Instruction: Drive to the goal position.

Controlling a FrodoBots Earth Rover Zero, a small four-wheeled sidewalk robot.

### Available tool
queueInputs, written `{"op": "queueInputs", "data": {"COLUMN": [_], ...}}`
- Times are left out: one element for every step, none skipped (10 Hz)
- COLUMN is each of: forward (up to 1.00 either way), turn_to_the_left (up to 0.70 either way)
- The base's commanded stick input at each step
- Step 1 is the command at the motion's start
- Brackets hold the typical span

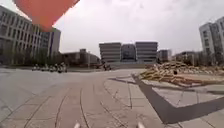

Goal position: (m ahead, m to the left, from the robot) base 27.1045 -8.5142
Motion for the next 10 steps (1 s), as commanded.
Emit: {"op": "queueInputs", "data": {"forward": [0.85,0.85,0.85,0.85,0.85,0.85,0.85,0.85,0.85,0.85], "turn_to_the_left": [0.0,0.0,0.0,0.0,0.0,0.0,0.0,0.0,0.0,0.0]}}
